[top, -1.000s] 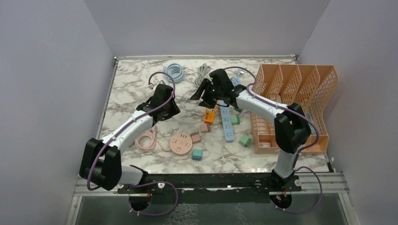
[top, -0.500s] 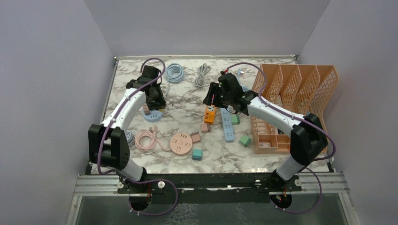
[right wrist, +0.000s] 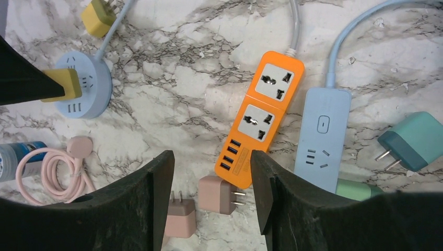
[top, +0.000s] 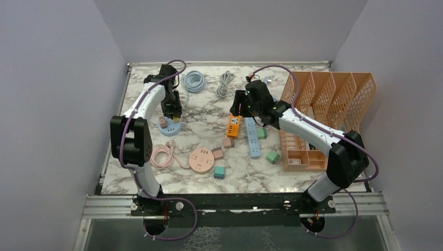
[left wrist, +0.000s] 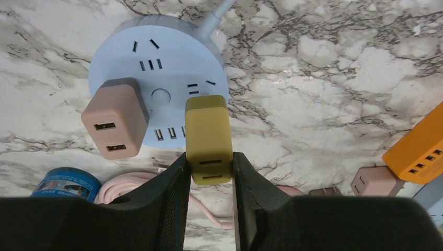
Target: Insert the plug
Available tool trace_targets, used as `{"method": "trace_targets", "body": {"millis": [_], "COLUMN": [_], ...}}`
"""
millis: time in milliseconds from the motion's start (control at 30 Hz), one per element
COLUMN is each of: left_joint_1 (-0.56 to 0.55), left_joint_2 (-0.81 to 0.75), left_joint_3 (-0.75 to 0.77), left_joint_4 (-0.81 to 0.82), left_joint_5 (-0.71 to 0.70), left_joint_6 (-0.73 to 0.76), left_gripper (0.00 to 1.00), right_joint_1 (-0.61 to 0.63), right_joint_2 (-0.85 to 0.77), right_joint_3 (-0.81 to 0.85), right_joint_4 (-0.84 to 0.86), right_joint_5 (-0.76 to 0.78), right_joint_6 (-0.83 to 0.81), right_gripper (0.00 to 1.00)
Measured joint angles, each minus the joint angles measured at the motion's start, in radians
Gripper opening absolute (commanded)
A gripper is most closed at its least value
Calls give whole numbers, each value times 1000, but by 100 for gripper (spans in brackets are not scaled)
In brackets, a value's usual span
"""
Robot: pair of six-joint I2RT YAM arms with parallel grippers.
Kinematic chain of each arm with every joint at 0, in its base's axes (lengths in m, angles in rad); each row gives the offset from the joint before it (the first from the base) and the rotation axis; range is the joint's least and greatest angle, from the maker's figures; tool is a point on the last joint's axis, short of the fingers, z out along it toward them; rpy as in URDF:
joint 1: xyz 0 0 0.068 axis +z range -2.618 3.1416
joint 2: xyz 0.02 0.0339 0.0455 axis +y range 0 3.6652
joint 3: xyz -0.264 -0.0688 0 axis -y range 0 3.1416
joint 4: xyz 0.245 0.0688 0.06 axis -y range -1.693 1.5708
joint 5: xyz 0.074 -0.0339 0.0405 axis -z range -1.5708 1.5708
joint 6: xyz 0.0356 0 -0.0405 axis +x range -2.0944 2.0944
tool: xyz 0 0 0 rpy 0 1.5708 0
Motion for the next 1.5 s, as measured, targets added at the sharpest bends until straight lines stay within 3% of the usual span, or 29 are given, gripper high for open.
{"method": "trace_targets", "body": {"millis": [633,1100,1500], "left_joint_1": [39,88,87], "left_joint_2": [98,195,174], "left_joint_3": [71,146,100], "left_joint_4": [-67,-97,-53], "left_joint_5": [27,74,66], "left_joint_6": [41,6,-16], "left_gripper": [0,7,0], "right_joint_1": [0,0,0], "right_joint_2": [0,0,0], "right_joint_3": [0,0,0], "right_joint_4": [-1,-1,-1], "right_joint_5": [45,51,53], "right_joint_6": [-36,-40,-40], "right_gripper": [55,55,54]}}
